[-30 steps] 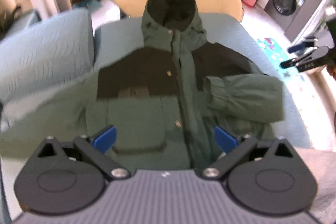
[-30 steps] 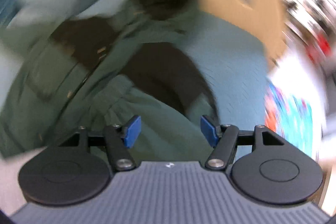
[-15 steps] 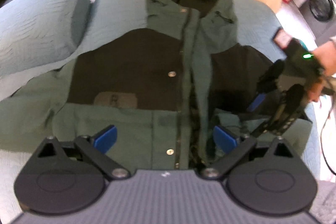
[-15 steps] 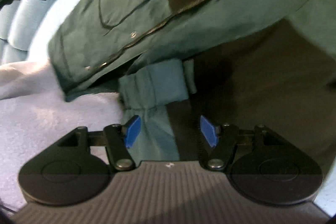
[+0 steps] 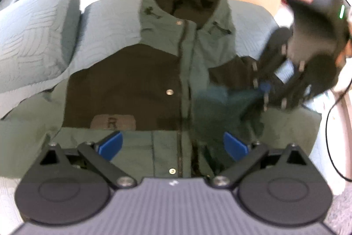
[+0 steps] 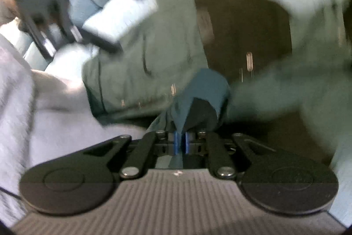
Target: Fold clothes
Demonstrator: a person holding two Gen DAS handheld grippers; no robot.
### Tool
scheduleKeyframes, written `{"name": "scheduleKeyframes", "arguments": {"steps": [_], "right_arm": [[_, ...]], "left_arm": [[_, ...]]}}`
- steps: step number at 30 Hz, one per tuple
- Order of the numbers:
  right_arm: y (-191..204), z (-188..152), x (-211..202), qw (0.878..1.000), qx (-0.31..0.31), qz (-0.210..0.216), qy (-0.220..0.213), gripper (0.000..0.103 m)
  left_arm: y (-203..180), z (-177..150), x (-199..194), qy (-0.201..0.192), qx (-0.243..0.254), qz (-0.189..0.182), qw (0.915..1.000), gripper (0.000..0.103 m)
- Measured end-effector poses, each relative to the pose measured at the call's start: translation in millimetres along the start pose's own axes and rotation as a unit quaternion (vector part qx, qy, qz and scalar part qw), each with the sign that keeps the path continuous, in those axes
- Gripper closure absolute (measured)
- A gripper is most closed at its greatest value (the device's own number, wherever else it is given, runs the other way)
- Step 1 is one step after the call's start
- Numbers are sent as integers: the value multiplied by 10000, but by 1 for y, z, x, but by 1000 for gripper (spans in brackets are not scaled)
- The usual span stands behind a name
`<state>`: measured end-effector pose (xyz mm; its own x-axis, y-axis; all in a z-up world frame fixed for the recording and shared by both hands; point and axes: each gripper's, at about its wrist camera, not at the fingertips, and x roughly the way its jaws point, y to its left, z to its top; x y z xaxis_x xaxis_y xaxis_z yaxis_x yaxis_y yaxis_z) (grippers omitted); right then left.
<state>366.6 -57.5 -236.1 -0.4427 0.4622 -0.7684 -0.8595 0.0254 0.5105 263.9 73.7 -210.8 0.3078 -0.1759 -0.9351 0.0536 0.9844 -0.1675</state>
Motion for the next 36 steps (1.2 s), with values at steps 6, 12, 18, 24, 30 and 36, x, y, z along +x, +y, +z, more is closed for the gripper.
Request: {"name": "scheduleKeyframes", "arguments": {"steps": [6,12,18,24,30,36], "right_arm": [[-48,86,18,9989,-458,33,41,94],[-99,71,91,9794,-379,-1871,653,61],[-61,21,-18,9601,918,-2312,-1277,11],[-17,-72,-65,9558,1018,-2752,-176,62],[-48,-143,9,9542,1317,-2388,1227,71],[-83,-146,53,9408,1207,-2876,1325,70]], "left_arm": [[16,3,14,-1,-448,136,9989,3],[17,22,45,217,-318,327,9987,3],[5,50,78,173,146,459,9987,3],[-12,89,148,741,376,1267,9884,4],[-8,92,191,1403,469,1749,9734,0],[29,74,137,1020,-107,1297,9862,1]]}}
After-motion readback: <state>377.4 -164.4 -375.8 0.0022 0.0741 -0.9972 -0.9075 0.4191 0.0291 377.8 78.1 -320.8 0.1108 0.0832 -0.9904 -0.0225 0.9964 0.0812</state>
